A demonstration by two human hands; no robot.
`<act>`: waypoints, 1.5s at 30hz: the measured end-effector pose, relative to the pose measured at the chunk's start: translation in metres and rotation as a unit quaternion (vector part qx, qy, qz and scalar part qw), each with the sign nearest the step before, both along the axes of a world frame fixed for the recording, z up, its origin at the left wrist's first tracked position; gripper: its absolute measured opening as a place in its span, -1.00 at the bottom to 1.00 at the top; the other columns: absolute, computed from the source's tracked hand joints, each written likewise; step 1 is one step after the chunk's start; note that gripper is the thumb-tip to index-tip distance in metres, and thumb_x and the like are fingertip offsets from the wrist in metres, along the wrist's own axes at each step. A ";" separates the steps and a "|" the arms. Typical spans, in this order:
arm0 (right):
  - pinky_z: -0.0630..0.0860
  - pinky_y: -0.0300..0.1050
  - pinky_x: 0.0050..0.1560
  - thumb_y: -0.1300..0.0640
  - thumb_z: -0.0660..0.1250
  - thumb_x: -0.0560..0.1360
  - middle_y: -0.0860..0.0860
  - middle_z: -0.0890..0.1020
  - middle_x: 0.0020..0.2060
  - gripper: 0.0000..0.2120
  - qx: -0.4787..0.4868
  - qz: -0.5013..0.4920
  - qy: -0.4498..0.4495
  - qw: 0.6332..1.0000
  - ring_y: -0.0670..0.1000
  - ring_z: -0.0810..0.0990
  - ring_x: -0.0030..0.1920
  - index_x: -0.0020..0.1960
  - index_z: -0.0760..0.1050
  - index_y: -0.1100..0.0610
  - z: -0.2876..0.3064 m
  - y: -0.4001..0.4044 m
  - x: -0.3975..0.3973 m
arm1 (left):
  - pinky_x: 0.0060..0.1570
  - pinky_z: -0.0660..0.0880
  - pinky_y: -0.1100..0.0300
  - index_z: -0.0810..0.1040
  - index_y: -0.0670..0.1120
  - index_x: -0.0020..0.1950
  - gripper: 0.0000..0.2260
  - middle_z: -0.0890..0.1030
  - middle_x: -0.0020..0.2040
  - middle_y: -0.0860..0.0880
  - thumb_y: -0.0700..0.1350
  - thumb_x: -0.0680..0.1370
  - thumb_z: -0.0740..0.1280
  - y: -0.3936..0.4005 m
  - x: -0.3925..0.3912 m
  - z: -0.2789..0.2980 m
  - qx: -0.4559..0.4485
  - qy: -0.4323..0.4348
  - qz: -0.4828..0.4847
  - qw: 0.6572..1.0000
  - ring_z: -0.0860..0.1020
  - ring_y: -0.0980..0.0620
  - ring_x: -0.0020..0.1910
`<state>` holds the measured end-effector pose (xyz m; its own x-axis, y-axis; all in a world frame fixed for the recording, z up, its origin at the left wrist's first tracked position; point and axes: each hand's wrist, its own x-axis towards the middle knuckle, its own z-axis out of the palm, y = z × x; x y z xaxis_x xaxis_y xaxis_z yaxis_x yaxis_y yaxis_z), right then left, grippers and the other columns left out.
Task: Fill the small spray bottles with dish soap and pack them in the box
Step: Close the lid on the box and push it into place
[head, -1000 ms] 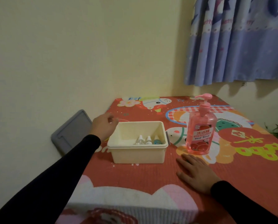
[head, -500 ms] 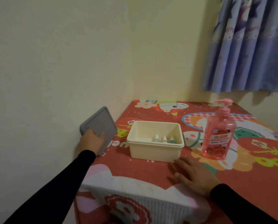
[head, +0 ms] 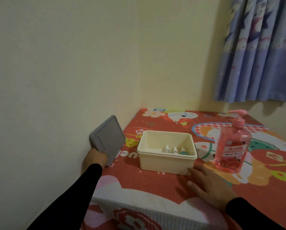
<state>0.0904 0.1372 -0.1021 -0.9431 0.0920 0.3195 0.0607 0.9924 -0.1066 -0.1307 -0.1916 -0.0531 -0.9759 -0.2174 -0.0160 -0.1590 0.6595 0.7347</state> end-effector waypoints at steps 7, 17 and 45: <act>0.60 -0.14 -0.23 -0.30 -0.07 0.56 -0.07 0.67 0.01 -0.42 0.043 0.018 0.107 0.993 -0.02 0.67 -0.12 0.12 0.60 0.01 0.035 -0.001 0.003 | -0.03 0.42 0.04 0.45 -0.08 -0.05 -0.92 0.60 0.08 -0.24 -0.09 0.54 0.21 0.006 -0.001 0.007 0.010 0.094 0.005 0.996 0.57 -0.27 0.03; 0.51 -0.06 0.07 -0.32 -0.02 0.51 -0.05 0.55 0.19 -0.41 -0.135 -0.066 0.155 0.976 -0.04 0.55 0.10 0.27 0.49 0.02 0.085 0.010 -0.041 | 0.00 0.55 -0.04 0.53 -0.03 0.00 -0.84 0.65 -0.07 -0.05 -0.05 0.50 0.21 0.034 -0.014 0.052 0.211 0.171 -0.085 0.959 0.61 -0.14 -0.08; 0.25 -0.39 0.29 -0.11 0.09 0.62 -0.34 0.42 0.24 -0.67 -0.494 -0.011 0.161 0.855 -0.38 0.37 0.23 0.38 0.27 -0.21 0.054 -0.004 -0.064 | 0.05 0.57 -0.11 0.52 0.01 0.18 -0.71 0.65 0.03 -0.02 -0.24 0.55 0.15 0.136 -0.008 0.040 0.204 0.095 -0.266 0.938 0.62 -0.10 0.02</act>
